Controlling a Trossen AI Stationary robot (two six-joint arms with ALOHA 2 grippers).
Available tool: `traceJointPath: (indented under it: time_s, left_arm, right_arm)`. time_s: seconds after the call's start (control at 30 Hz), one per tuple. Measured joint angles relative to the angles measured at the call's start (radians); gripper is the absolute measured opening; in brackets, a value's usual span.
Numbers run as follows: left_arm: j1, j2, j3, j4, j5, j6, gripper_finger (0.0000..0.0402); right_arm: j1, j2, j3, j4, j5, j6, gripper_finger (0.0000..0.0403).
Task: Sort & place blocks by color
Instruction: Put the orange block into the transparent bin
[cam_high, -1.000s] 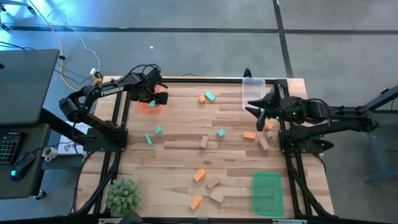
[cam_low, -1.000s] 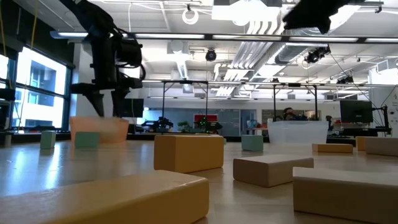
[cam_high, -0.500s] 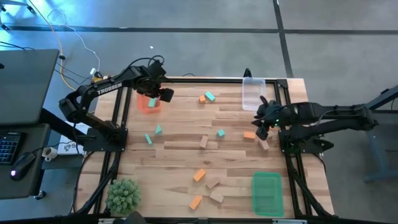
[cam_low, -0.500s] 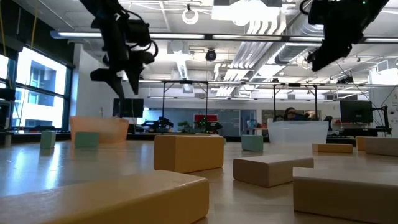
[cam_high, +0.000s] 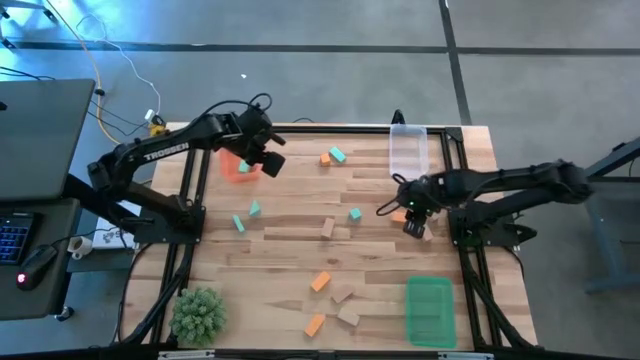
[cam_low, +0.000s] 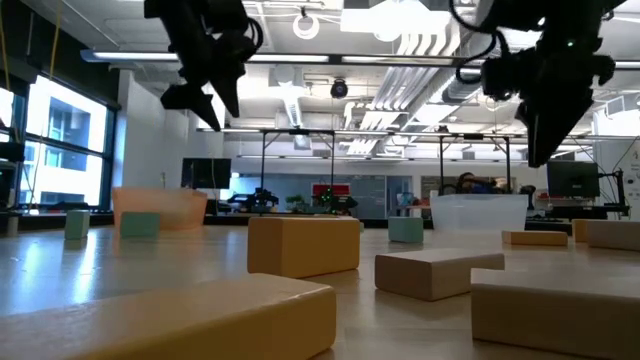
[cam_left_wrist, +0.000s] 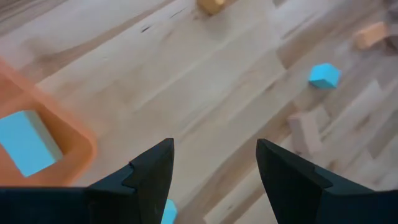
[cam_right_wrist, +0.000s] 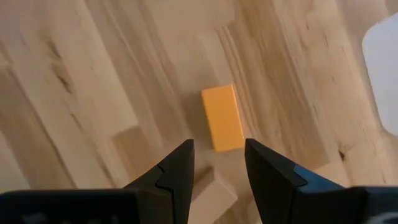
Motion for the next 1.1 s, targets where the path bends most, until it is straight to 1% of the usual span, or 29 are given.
traceJointPath:
  time_s: [0.23,0.33,0.47,0.67,0.87,0.97,1.1]
  left_arm:
    - [-0.027,-0.071,0.0,0.0,-0.004,-0.027,0.0215]
    - [-0.029,-0.098,0.0,0.0,-0.004,-0.03,0.0215]
    - [-0.036,-0.132,0.0,0.001,-0.004,-0.037,0.0215]
    - [-0.062,-0.172,0.0,0.001,-0.005,-0.049,0.0215]
    - [-0.102,-0.183,0.0,0.001,-0.009,-0.017,0.0215]
    - [-0.116,-0.183,0.0,0.001,-0.019,0.003,0.0215]
    - [-0.134,-0.183,0.0,0.001,-0.055,0.031,0.0215]
  right_arm:
    - [-0.063,0.077,0.0,0.008,-0.002,-0.084,0.0131]
    - [-0.066,0.089,0.0,0.024,0.018,-0.135,0.0131]
    - [-0.066,0.096,0.0,0.023,0.022,-0.142,0.0131]
    - [-0.062,0.095,0.0,0.032,-0.036,-0.157,0.0131]
    - [-0.064,0.097,0.0,0.038,-0.111,-0.142,0.0131]
    - [-0.064,0.116,0.0,0.037,-0.124,-0.134,0.0131]
    - [-0.064,0.18,0.0,0.047,-0.13,-0.137,0.0131]
